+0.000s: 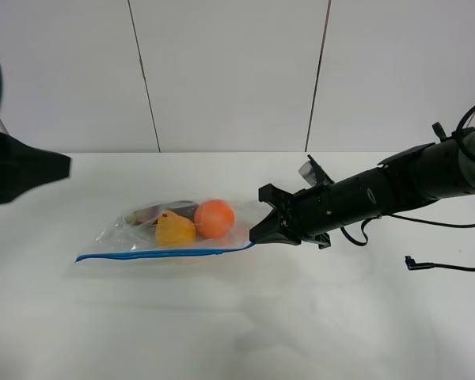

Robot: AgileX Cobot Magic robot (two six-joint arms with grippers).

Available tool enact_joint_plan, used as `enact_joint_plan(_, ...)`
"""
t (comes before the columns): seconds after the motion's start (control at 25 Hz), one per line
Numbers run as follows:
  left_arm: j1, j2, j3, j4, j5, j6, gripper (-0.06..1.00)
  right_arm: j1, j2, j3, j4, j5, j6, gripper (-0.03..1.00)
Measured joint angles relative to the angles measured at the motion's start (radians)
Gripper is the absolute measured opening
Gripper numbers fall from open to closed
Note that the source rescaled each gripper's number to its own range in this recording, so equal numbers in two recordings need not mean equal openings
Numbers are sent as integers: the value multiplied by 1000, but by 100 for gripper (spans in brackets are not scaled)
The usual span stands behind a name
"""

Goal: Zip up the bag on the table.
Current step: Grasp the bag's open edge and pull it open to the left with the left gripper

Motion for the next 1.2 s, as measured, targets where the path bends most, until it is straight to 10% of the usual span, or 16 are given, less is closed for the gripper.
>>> enact_joint_plan(0.28,-312,115,0,62,-69,119,100,0,0,0,0,2,-7,0)
enact_joint_plan(1.2,-323,631,-2,57,-437,145,100,0,0,0,0,30,-10,0)
